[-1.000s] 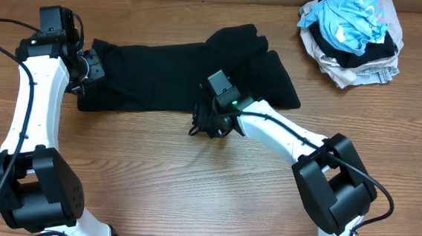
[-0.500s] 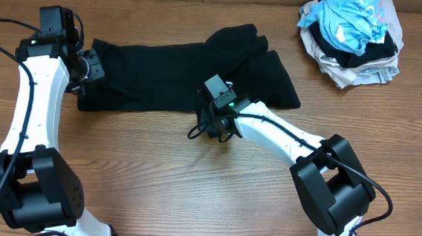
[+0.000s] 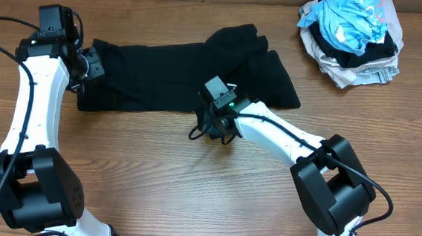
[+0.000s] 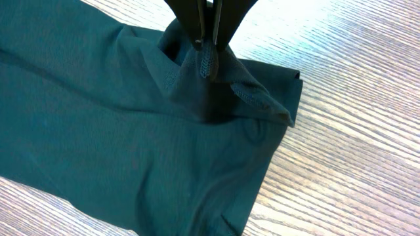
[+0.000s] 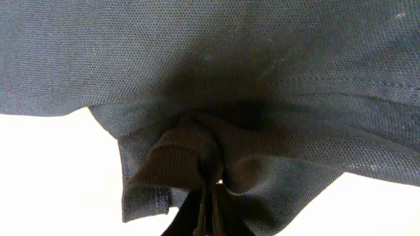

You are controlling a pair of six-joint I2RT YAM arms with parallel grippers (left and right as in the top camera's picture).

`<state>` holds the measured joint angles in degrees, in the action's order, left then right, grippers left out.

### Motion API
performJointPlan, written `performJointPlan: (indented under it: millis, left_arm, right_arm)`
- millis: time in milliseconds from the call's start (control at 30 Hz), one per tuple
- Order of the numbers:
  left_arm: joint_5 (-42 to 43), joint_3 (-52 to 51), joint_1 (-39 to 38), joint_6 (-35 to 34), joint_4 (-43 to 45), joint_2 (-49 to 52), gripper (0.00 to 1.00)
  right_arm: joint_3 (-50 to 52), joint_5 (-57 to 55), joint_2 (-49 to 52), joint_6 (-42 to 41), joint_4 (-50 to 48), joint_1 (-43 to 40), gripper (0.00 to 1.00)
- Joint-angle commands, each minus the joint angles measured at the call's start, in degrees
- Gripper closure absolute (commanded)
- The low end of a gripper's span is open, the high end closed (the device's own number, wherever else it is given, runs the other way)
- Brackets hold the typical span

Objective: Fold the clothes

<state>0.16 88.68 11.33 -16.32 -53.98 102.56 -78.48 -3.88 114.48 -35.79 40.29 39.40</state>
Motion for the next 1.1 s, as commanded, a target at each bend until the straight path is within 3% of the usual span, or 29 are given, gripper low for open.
performJointPlan:
  millis: [0, 367, 1067]
  left_arm:
    - [-0.76, -0.24, -0.11, 1.11, 0.20, 0.31, 0.96]
    - [-1.31, 3.26, 0.00, 1.57, -4.33, -0.22, 0.96]
    - [-3.76, 22.58, 0.00, 4.59, -19.58, -0.37, 0.96]
  right_arm:
    - [-1.49, -1.01, -4.52, -0.22, 0.61, -0.70, 0.96]
    - [-1.49, -0.96, -16.65, -0.20, 7.69, -7.34, 0.96]
    - [-1.49, -1.01, -31.69, 2.54, 17.14, -13.99, 0.96]
